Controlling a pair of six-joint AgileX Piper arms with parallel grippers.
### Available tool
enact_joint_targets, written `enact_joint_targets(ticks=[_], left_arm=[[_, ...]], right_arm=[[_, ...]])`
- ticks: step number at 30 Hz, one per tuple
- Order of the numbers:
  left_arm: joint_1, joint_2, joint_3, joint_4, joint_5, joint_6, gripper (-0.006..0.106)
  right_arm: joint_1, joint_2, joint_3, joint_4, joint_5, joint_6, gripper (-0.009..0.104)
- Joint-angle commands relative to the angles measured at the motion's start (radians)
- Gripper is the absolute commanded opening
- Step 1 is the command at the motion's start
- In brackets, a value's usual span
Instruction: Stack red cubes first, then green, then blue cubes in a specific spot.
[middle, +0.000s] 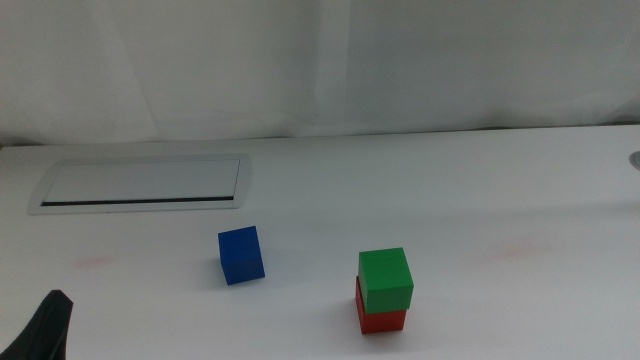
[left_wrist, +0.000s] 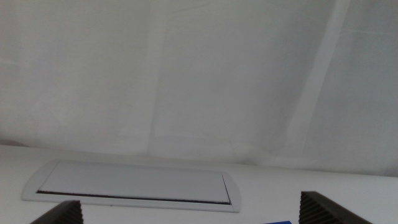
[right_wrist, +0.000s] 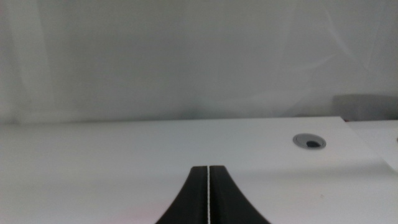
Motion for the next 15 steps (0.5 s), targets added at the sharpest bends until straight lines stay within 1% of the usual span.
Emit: enact_joint_targets(ticks=[1,6,10,15], left_arm=[[0.002,-0.002,0.039,0.000,-0.015,-0.009,0.086],[0.002,-0.002,0.009,-0.007,-0.008,-0.043,0.086],[0.002,0.002,-0.064,-0.009,0.053,-0.069,0.085],[0.002,0.059,-0.231,-0.090,0.245,-0.076,0.082]], right_arm=[[0.002,-0.004,0.039,0.007,-0.075,-0.004,-0.001],[0.002,-0.004,0.046,0.007,-0.006,-0.004,-0.001],[0.002,-0.004,0.046,0.007,-0.006,-0.004,-0.001],[0.002,-0.004,0.046,0.007,-0.004,-0.004,-0.001]])
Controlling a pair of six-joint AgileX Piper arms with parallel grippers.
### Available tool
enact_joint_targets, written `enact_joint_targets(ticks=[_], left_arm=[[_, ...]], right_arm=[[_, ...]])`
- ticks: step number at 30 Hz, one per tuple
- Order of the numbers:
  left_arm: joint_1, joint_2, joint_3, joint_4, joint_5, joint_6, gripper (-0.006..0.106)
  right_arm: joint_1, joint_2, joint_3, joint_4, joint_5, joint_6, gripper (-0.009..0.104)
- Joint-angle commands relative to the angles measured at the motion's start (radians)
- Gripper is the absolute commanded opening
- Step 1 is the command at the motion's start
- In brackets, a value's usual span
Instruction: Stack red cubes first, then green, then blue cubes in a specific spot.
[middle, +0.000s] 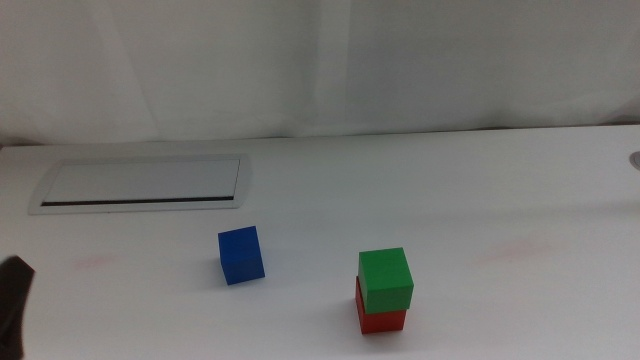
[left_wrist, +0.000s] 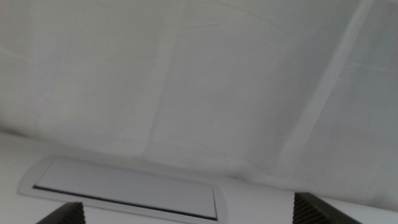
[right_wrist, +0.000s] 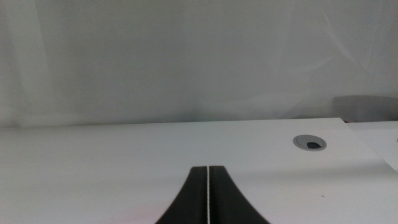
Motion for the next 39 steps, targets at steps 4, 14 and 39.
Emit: enact_joint_targets(ticks=[4,14,39], left_arm=[[0.002,0.122,-0.241,-0.159,0.181,0.066,0.075],[0.002,0.473,-0.629,-0.453,0.523,0.384,0.071],[-0.574,1.169,-0.906,0.131,0.757,-0.421,0.073]], right_arm=[[0.002,-0.004,0.042,-0.002,0.003,-0.001,-0.001],[0.002,-0.004,0.042,-0.002,0.004,-0.001,-0.001],[0.002,-0.004,0.042,0.001,0.004,-0.001,-0.001]])
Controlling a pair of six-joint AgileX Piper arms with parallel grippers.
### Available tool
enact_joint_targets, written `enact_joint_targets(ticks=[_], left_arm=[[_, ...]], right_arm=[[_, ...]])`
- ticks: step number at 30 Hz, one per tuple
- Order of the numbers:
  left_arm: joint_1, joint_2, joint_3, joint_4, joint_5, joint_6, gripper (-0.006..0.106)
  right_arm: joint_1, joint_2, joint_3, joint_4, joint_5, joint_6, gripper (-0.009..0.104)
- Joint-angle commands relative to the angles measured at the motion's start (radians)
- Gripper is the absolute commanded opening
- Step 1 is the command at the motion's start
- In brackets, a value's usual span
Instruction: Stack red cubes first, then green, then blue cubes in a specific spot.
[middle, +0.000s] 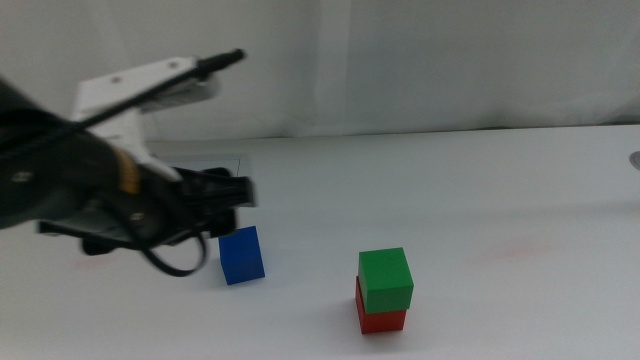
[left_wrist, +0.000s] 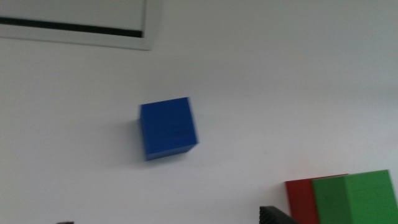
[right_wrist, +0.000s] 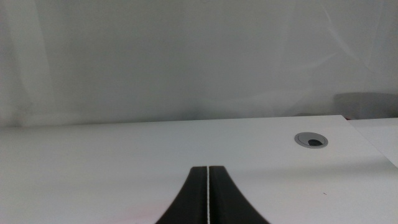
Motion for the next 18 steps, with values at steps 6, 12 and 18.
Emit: enact_joint_targets(ticks=[6,12,18], left_arm=[[-0.098,0.206,-0.101,0.052,-0.031,-0.150,0.073],[-0.098,0.314,-0.130,0.126,-0.020,-0.268,0.073],[-0.091,0.351,-0.130,0.211,-0.020,-0.359,0.073]], right_arm=[[0.002,-0.004,0.042,-0.002,-0.002,-0.006,-0.001],[0.002,-0.004,0.042,-0.002,-0.002,-0.006,-0.001],[0.002,-0.004,0.042,-0.002,-0.002,-0.006,-0.001]])
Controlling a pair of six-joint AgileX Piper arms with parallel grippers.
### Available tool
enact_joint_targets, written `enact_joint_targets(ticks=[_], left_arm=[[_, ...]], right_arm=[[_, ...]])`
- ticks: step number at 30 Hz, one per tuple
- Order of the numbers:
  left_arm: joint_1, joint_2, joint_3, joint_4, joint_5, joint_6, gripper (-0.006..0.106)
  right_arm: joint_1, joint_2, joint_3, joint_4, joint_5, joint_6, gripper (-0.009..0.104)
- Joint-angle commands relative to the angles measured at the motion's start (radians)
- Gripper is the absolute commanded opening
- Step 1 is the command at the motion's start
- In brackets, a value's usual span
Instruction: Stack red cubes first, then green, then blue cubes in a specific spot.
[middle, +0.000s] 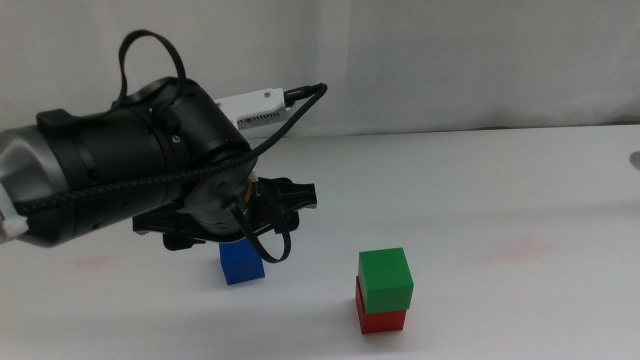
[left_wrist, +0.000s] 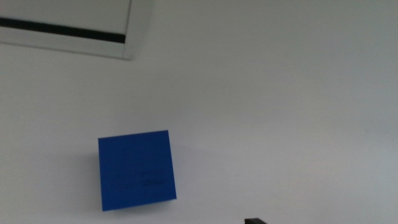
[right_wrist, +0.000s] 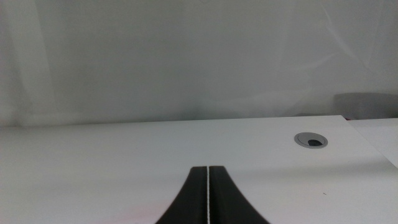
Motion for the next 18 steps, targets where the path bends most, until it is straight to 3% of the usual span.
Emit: enact_joint_targets(ticks=[1,18], left_arm=[[0.009,0.009,-0.009,0.033,0.008,-0.071,0.073],[0.085,0.153,-0.009,-0.050,-0.083,0.008,0.073]], right_arm=[[0.002,-0.004,0.042,-0.003,-0.002,-0.002,-0.001],[0.002,-0.004,0.042,-0.003,-0.001,-0.002,-0.001]])
